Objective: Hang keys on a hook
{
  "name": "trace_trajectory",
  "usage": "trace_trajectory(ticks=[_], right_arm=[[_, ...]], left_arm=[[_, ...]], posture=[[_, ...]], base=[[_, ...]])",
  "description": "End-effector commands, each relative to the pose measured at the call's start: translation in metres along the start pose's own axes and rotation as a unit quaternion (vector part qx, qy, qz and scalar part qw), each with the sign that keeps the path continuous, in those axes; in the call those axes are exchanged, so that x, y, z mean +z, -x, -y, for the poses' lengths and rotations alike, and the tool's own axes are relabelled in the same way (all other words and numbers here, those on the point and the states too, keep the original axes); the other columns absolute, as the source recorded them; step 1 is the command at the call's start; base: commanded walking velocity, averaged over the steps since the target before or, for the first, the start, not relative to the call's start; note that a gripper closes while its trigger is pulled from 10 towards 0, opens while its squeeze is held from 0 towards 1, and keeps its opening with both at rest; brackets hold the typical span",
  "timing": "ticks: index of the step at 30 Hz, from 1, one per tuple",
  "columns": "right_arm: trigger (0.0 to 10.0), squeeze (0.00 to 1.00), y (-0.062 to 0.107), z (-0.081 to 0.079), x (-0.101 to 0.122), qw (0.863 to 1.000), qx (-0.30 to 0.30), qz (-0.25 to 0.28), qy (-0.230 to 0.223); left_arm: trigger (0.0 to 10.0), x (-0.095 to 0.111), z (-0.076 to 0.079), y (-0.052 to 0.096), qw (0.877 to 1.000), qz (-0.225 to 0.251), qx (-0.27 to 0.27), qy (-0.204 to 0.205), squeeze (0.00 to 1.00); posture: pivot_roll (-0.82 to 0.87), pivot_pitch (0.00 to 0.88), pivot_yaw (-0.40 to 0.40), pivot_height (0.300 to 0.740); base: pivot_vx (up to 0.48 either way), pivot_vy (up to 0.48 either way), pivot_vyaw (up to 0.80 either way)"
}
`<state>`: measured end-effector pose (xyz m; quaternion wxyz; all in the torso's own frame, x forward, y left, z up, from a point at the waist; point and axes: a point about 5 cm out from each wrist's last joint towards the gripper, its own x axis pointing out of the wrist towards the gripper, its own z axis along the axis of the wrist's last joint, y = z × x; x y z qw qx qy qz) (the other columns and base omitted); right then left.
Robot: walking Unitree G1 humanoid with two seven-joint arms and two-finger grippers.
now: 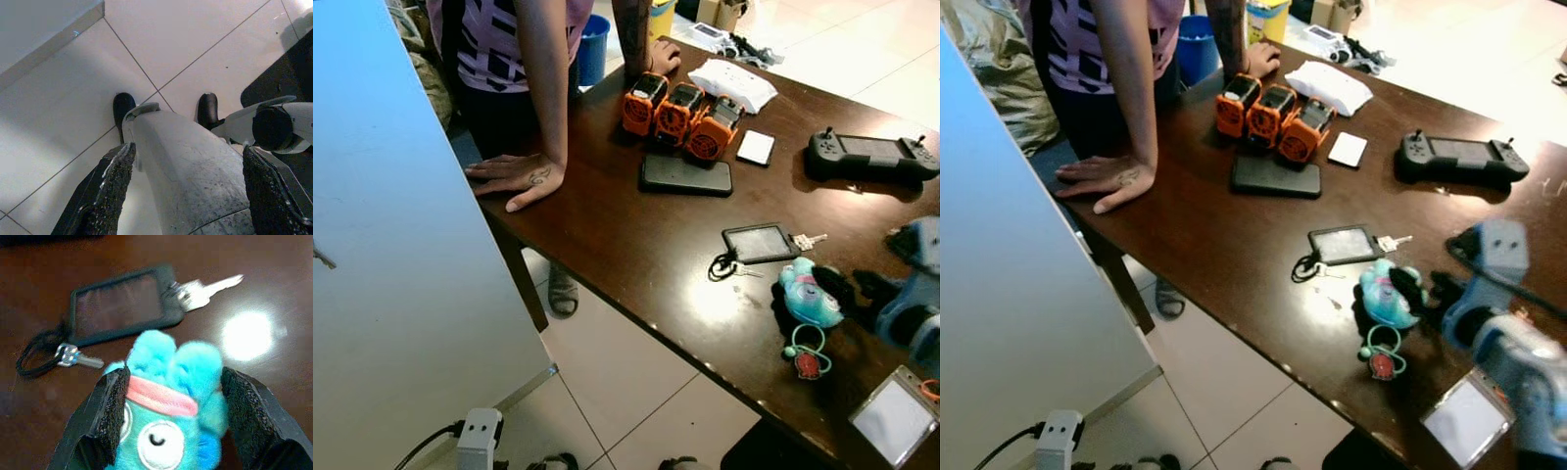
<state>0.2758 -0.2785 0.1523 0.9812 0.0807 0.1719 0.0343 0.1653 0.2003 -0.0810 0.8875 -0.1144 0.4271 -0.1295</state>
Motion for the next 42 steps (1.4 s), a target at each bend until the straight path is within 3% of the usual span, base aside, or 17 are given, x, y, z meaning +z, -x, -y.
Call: trace_trajectory(ticks=[1, 5, 8, 9, 10, 11, 12, 18, 24, 27, 31, 32, 34, 35, 36, 39, 42], right_arm=[[10.0, 0.0, -0.003, 0.001, -0.017, 0.999, -0.012, -0.031, -0.004], [10.0, 0.0, -0.01, -0.002, -0.038, 0.997, -0.022, -0.069, 0.003], [10.0, 0.0, -0.012, -0.003, -0.042, 0.997, -0.022, -0.073, 0.001], [4.2, 0.0, -0.013, -0.003, -0.045, 0.997, -0.023, -0.079, -0.003], [2.1, 0.0, -0.014, -0.002, -0.049, 0.996, -0.025, -0.084, -0.004], [2.1, 0.0, -0.014, -0.002, -0.049, 0.996, -0.025, -0.084, -0.004], [0.0, 0.0, -0.013, 0.0, -0.061, 0.993, -0.03, -0.114, 0.006], [0.0, 0.0, -0.012, 0.001, -0.07, 0.991, -0.03, -0.13, 0.015], [0.0, 0.0, -0.018, -0.027, -0.06, 0.994, 0.074, -0.077, -0.015], [0.0, 0.0, -0.019, -0.03, -0.06, 0.993, 0.086, -0.074, -0.021], [0.0, 0.0, -0.017, -0.045, -0.048, 0.988, 0.153, -0.029, -0.026], [0.0, 0.0, -0.013, -0.056, -0.038, 0.98, 0.199, 0.004, -0.028], [0.0, 0.0, -0.011, -0.064, -0.032, 0.973, 0.229, 0.025, -0.029], [0.0, 0.0, -0.005, -0.076, -0.023, 0.958, 0.279, 0.059, -0.032], [0.0, 0.0, -0.005, -0.076, -0.023, 0.958, 0.279, 0.059, -0.032], [0.0, 0.0, 0.013, -0.111, -0.003, 0.899, 0.416, 0.128, -0.058], [0.0, 0.0, 0.012, -0.121, -0.001, 0.885, 0.442, 0.134, -0.06]], left_arm=[[10.0, -0.011, 0.0, 0.003, 1.0, -0.017, -0.001, 0.003, 0.0], [10.0, -0.009, -0.001, 0.003, 1.0, -0.015, -0.002, 0.002, 0.0], [10.0, -0.009, -0.001, 0.003, 1.0, -0.014, -0.002, 0.002, 0.0], [10.0, -0.009, -0.001, 0.003, 1.0, -0.013, -0.002, 0.002, 0.0], [10.0, -0.008, -0.001, 0.003, 1.0, -0.013, -0.002, 0.001, 0.0], [10.0, -0.008, -0.001, 0.003, 1.0, -0.013, -0.002, 0.001, 0.0], [10.0, -0.008, -0.002, 0.004, 1.0, -0.01, 0.0, 0.002, 0.0], [10.0, -0.007, -0.005, 0.005, 1.0, -0.008, 0.005, 0.005, 0.0], [10.0, -0.008, -0.017, 0.011, 0.999, -0.005, 0.039, 0.02, 0.0], [10.0, -0.007, -0.018, 0.011, 0.999, -0.002, 0.045, 0.025, 0.0], [10.0, -0.002, -0.024, 0.012, 0.997, 0.005, 0.07, 0.044, 0.0], [10.0, 0.0, -0.027, 0.013, 0.995, 0.009, 0.081, 0.053, 0.0], [10.0, 0.002, -0.029, 0.014, 0.994, 0.012, 0.087, 0.059, 0.0], [10.0, 0.004, -0.031, 0.014, 0.993, 0.014, 0.095, 0.063, 0.0], [10.0, 0.004, -0.031, 0.014, 0.993, 0.014, 0.095, 0.063, 0.0], [10.0, 0.007, -0.039, 0.019, 0.991, 0.02, 0.111, 0.07, 0.0], [10.0, 0.007, -0.043, 0.021, 0.99, 0.021, 0.115, 0.073, 0.0]], posture=[[-0.09, 0.106, 0.082, 0.74], [-0.09, 0.107, 0.084, 0.74], [-0.09, 0.107, 0.084, 0.74], [-0.08, 0.107, 0.084, 0.74], [-0.08, 0.108, 0.084, 0.74], [-0.08, 0.108, 0.084, 0.74], [-0.08, 0.111, 0.082, 0.74], [-0.08, 0.112, 0.081, 0.74], [-0.08, 0.111, 0.083, 0.74], [-0.07, 0.111, 0.083, 0.74], [-0.07, 0.107, 0.083, 0.74], [-0.07, 0.107, 0.083, 0.74], [-0.07, 0.107, 0.083, 0.74], [-0.07, 0.102, 0.08, 0.74], [-0.07, 0.102, 0.08, 0.74], [-0.07, 0.096, 0.078, 0.74], [-0.06, 0.089, 0.075, 0.74]], base=[[0.0, 0.0, 0.0], [0.0, 0.0, 0.0], [0.0, 0.0, 0.0], [0.0, 0.0, 0.0], [0.0, 0.0, 0.0], [0.0, 0.0, 0.0], [0.0, 0.0, 0.0], [0.0, 0.0, 0.0], [0.0, 0.0, 0.0], [0.0, 0.0, 0.0], [0.0, 0.0, 0.0], [0.0, 0.0, 0.0], [0.0, 0.0, 0.0], [-0.292, 0.0, 0.0], [-0.292, 0.0, 0.0], [-0.48, 0.0, 0.0], [-0.48, 0.0, 0.0]])
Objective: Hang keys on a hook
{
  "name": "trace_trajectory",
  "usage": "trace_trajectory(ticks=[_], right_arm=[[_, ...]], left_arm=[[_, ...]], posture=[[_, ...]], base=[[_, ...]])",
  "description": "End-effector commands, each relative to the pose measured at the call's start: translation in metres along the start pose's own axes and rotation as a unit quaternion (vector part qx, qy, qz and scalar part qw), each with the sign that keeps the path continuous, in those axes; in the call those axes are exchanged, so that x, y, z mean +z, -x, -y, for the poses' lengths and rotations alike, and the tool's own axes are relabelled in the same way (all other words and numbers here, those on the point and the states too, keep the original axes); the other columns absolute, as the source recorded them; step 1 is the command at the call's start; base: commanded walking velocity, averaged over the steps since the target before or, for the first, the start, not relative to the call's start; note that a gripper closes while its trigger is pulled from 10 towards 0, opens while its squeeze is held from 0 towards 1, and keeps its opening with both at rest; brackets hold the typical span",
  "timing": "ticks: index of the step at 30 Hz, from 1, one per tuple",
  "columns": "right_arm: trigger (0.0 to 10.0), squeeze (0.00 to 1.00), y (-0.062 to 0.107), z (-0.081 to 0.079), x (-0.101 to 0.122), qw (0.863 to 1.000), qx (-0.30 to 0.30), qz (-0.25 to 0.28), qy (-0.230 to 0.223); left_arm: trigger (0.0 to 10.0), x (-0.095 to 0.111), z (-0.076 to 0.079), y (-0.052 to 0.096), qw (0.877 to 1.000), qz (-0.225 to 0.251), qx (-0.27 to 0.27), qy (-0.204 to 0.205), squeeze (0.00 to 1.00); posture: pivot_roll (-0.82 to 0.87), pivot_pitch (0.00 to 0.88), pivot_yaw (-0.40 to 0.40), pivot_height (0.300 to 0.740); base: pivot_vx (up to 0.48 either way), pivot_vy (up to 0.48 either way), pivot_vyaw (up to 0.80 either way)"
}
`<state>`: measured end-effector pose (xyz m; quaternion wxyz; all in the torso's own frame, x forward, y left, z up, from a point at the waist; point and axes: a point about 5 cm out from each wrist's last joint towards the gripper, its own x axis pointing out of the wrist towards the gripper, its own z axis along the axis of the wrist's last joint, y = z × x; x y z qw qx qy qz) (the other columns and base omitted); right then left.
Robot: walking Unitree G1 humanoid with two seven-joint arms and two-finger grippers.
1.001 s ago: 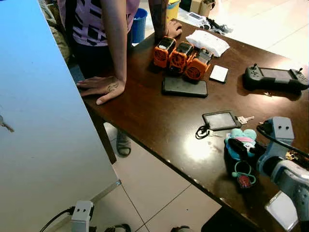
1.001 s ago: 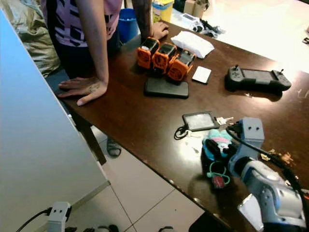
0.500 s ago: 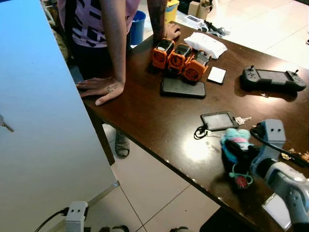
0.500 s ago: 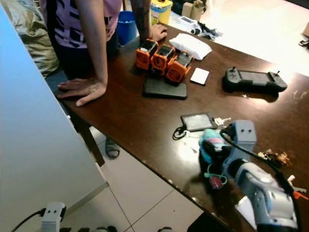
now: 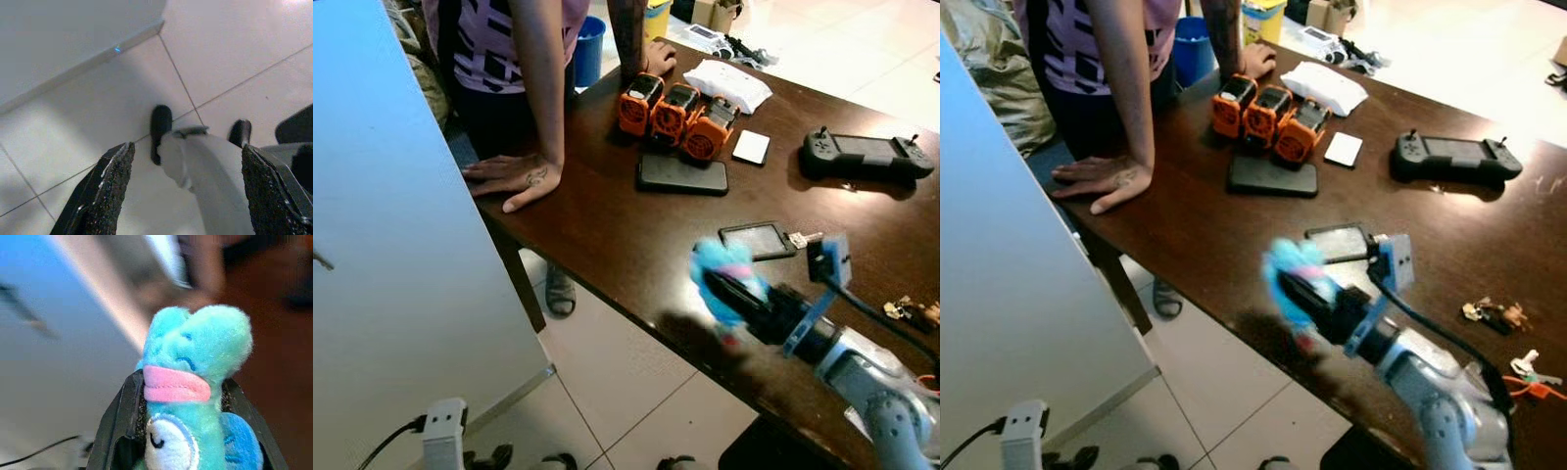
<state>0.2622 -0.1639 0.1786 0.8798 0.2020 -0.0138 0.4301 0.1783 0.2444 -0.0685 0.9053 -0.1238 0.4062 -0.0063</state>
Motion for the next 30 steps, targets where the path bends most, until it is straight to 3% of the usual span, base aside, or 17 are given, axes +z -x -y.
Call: trace_trajectory(ticks=[1, 7, 8, 10, 11, 12, 24, 30], right_arm=[[0.0, 0.0, 0.0, -0.003, -0.004, 1.0, 0.014, 0.001, -0.01], [0.0, 0.0, -0.007, 0.002, -0.007, 1.0, 0.007, -0.004, -0.004], [3.2, 0.0, -0.011, 0.011, -0.008, 1.0, -0.023, 0.0, 0.003], [3.2, 0.0, -0.011, 0.011, -0.008, 1.0, -0.023, 0.0, 0.003], [8.7, 0.0, -0.013, 0.014, -0.007, 0.999, -0.036, 0.003, 0.006], [10.0, 0.0, -0.015, 0.017, -0.006, 0.999, -0.047, 0.012, 0.005], [10.0, 0.0, -0.021, 0.018, -0.004, 0.998, -0.056, 0.03, -0.001], [10.0, 0.0, -0.034, 0.013, -0.009, 0.998, -0.041, 0.043, 0.007]], left_arm=[[10.0, -0.014, -0.006, 0.006, 1.0, -0.022, 0.012, 0.014, 0.0], [10.0, -0.015, -0.01, 0.008, 0.999, -0.019, 0.018, 0.018, 0.0], [10.0, -0.012, -0.013, 0.009, 0.999, -0.008, 0.023, 0.025, 0.0], [10.0, -0.012, -0.013, 0.009, 0.999, -0.008, 0.023, 0.025, 0.0], [10.0, -0.011, -0.014, 0.009, 0.999, -0.001, 0.025, 0.028, 0.0], [10.0, -0.009, -0.015, 0.009, 0.999, 0.006, 0.024, 0.03, 0.0], [10.0, 0.002, -0.008, 0.005, 0.999, 0.027, 0.003, 0.022, 0.0], [10.0, 0.028, 0.006, -0.002, 0.995, 0.08, -0.052, 0.003, 0.0]], posture=[[-0.06, 0.089, 0.075, 0.74], [-0.05, 0.08, 0.069, 0.74], [-0.04, 0.072, 0.065, 0.74], [-0.04, 0.072, 0.065, 0.74], [-0.04, 0.072, 0.065, 0.74], [-0.04, 0.071, 0.064, 0.74], [-0.03, 0.076, 0.065, 0.74], [-0.02, 0.079, 0.064, 0.74]], base=[[-0.48, 0.0, 0.0], [-0.48, 0.0, 0.0], [-0.266, 0.0, 0.0], [-0.266, 0.0, 0.0], [0.0, 0.0, 0.0], [0.0, 0.0, 0.0], [0.0, 0.0, 0.0], [0.0, 0.0, 0.0]])
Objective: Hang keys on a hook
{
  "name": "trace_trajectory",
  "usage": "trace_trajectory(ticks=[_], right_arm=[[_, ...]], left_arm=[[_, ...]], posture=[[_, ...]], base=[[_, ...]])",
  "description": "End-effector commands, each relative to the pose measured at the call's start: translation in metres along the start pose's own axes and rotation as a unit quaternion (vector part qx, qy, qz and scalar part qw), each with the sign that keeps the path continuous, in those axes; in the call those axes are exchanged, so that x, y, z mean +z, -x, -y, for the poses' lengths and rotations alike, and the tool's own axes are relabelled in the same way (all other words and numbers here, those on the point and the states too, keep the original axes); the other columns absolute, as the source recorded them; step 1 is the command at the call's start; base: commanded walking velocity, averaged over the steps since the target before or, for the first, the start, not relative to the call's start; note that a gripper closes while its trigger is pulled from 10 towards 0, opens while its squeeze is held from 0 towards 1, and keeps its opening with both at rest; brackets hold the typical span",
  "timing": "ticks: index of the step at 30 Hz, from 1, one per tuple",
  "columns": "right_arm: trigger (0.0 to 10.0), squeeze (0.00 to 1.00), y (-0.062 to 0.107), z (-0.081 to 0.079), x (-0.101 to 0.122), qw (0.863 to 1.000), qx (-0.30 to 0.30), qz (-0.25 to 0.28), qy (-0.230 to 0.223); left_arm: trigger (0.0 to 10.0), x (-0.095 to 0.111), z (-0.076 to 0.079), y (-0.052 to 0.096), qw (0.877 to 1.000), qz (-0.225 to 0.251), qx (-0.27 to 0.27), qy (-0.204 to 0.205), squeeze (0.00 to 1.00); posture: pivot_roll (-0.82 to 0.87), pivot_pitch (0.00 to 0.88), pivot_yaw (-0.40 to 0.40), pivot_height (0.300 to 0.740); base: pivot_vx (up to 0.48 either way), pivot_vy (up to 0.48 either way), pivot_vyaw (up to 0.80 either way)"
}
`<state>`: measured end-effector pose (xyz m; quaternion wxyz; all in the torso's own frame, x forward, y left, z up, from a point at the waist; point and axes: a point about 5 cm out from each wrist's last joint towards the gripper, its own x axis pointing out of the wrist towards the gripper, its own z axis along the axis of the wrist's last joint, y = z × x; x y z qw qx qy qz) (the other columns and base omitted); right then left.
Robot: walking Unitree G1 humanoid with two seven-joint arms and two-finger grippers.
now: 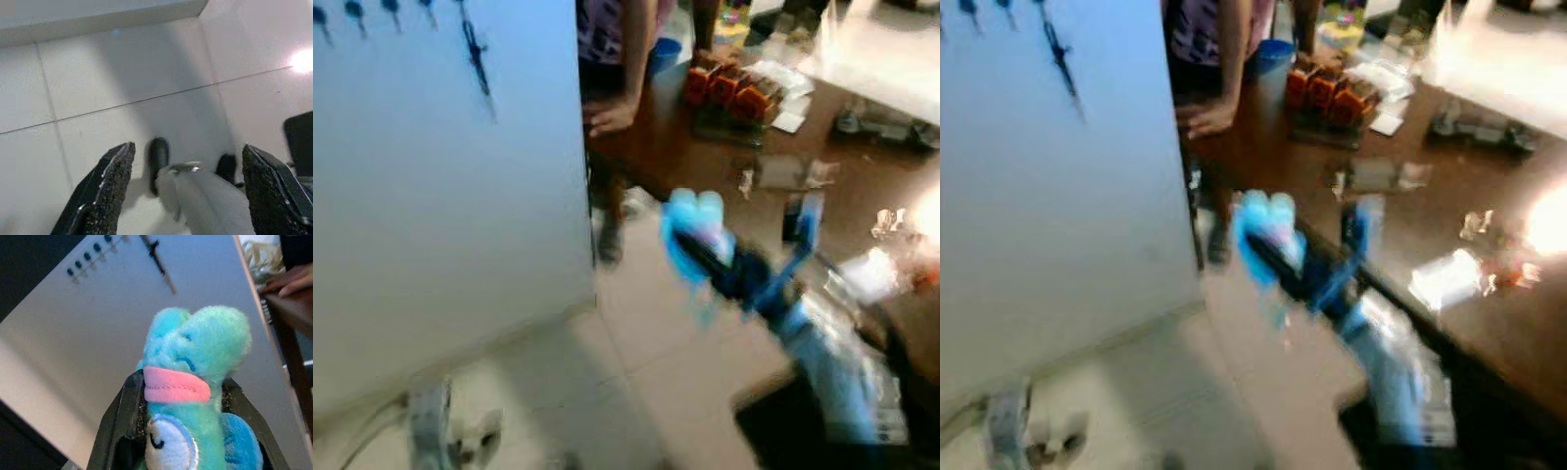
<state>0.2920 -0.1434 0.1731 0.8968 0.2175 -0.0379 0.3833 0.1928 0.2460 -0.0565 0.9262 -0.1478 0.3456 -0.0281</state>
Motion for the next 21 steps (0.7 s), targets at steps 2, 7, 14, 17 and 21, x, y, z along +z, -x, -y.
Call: trace_trajectory(ticks=[2, 7, 14, 17, 21], right_arm=[[10.0, 0.0, -0.003, -0.002, -0.001, 1.0, 0.007, 0.009, 0.007], [10.0, 0.0, -0.008, -0.003, -0.003, 1.0, 0.009, 0.012, 0.007], [10.0, 0.0, -0.011, -0.003, 0.001, 0.999, 0.017, 0.028, 0.019], [10.0, 0.0, -0.011, -0.006, 0.0, 0.999, 0.026, 0.029, 0.016], [10.0, 0.0, -0.011, -0.008, 0.0, 0.999, 0.032, 0.031, 0.015]], left_arm=[[10.0, 0.014, 0.005, -0.004, 0.999, 0.032, -0.03, -0.008, 0.0], [10.0, 0.039, 0.015, -0.01, 0.993, 0.077, -0.086, -0.028, 0.0], [10.0, 0.082, 0.038, -0.016, 0.97, 0.151, -0.172, -0.082, 0.0], [10.0, 0.093, 0.049, -0.018, 0.959, 0.169, -0.201, -0.102, 0.0], [10.0, 0.105, 0.06, -0.02, 0.949, 0.191, -0.225, -0.115, 0.0]], posture=[[-0.02, 0.08, 0.065, 0.74], [-0.01, 0.084, 0.066, 0.74], [-0.01, 0.095, 0.071, 0.74], [-0.01, 0.099, 0.071, 0.74], [-0.01, 0.099, 0.072, 0.74]], base=[[0.0, 0.0, 0.0], [0.0, 0.0, 0.0], [0.0, 0.0, 0.42], [0.0, 0.0, 0.79], [0.0, 0.0, 0.78]])
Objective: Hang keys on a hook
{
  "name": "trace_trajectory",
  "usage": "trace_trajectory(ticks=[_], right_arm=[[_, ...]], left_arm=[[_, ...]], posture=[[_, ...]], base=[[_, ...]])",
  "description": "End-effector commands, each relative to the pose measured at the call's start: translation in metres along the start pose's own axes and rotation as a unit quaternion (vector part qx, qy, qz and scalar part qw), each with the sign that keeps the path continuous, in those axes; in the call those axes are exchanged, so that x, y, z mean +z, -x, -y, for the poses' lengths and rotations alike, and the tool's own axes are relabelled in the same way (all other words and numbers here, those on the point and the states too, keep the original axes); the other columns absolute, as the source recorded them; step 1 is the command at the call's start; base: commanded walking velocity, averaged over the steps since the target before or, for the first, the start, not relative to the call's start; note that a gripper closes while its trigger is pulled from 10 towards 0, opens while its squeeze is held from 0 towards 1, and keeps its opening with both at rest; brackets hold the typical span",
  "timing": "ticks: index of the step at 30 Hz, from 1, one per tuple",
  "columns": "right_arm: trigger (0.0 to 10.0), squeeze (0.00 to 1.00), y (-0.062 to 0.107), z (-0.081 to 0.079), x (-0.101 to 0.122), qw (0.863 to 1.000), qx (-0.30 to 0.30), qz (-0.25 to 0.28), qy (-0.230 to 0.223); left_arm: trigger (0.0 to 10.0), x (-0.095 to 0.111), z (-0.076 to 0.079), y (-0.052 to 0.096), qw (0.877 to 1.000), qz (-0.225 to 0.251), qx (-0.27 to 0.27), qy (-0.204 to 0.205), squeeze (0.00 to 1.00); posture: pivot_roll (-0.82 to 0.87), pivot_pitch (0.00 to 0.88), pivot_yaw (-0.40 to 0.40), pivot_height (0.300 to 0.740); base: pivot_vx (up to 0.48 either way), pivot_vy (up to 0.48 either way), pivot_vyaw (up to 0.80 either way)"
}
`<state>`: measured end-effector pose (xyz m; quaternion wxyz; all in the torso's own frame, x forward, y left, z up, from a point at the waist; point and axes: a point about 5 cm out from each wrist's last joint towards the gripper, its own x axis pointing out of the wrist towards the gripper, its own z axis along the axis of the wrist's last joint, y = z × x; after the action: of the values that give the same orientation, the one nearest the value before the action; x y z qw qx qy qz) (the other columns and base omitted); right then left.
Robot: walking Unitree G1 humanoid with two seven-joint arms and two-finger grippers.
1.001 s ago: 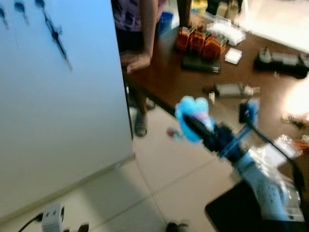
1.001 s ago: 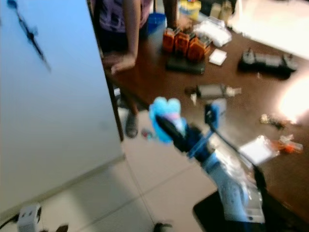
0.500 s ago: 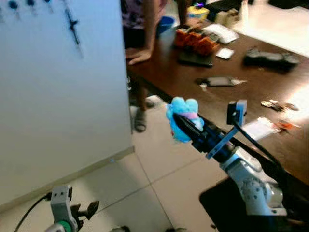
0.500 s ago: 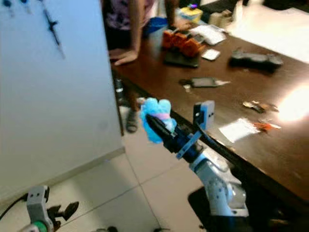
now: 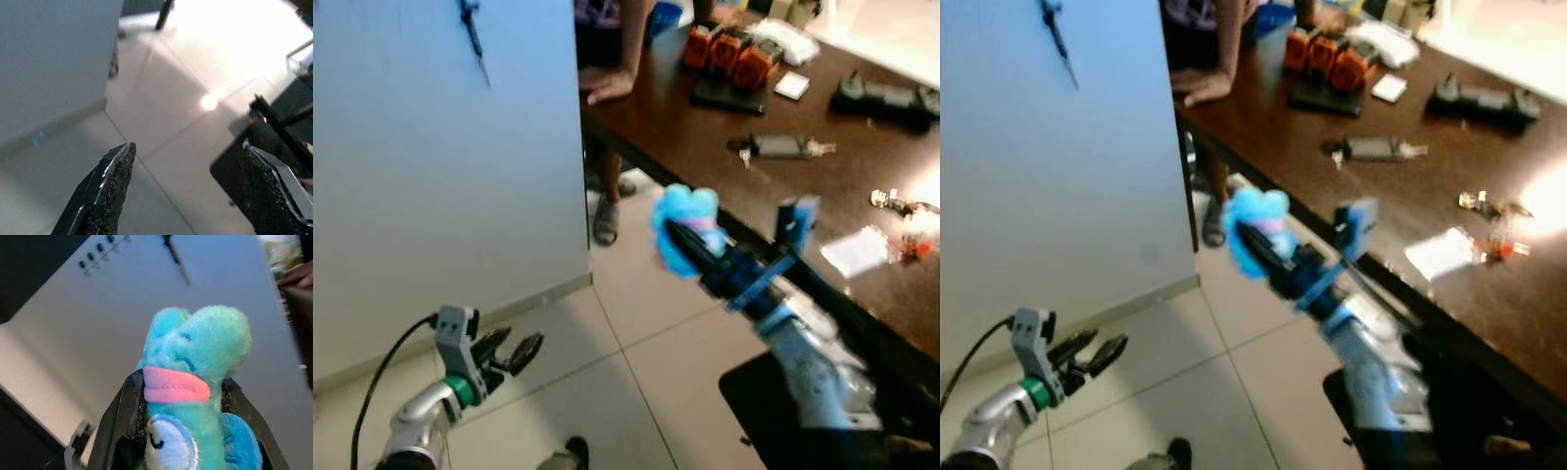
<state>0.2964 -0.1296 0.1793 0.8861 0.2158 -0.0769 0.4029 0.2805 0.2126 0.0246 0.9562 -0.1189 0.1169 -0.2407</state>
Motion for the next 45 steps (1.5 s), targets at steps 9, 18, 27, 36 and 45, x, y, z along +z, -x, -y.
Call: trace_trajectory(ticks=[9, 18, 27, 36, 45], right_arm=[[10.0, 0.0, 0.002, -0.004, -0.001, 1.0, 0.014, -0.002, 0.002], [10.0, 0.0, 0.001, -0.007, -0.002, 1.0, 0.029, -0.004, 0.001], [10.0, 0.0, -0.001, -0.006, 0.001, 1.0, 0.029, 0.003, 0.006], [10.0, 0.0, -0.015, -0.012, 0.008, 0.998, 0.047, 0.03, -0.003], [10.0, 0.0, -0.027, -0.035, 0.046, 0.968, 0.145, 0.173, -0.11]], left_arm=[[10.0, 0.027, 0.015, -0.019, 0.997, 0.055, -0.054, -0.03, 0.0], [10.0, 0.042, 0.022, -0.025, 0.991, 0.081, -0.096, -0.038, 0.0], [10.0, 0.08, 0.036, -0.028, 0.975, 0.142, -0.165, -0.042, 0.0], [10.0, 0.13, 0.063, -0.032, 0.949, 0.211, -0.224, -0.066, 0.0], [10.0, 0.158, 0.093, -0.026, 0.924, 0.237, -0.29, -0.073, 0.0]], posture=[[-0.02, 0.103, 0.071, 0.74], [-0.02, 0.104, 0.07, 0.74], [-0.02, 0.099, 0.067, 0.74], [-0.01, 0.096, 0.069, 0.74], [-0.01, 0.082, 0.068, 0.74]], base=[[0.0, 0.0, 0.78], [0.0, 0.0, 0.78], [0.0, 0.0, 0.78], [0.0, 0.0, 0.16], [0.0, 0.0, 0.0]])
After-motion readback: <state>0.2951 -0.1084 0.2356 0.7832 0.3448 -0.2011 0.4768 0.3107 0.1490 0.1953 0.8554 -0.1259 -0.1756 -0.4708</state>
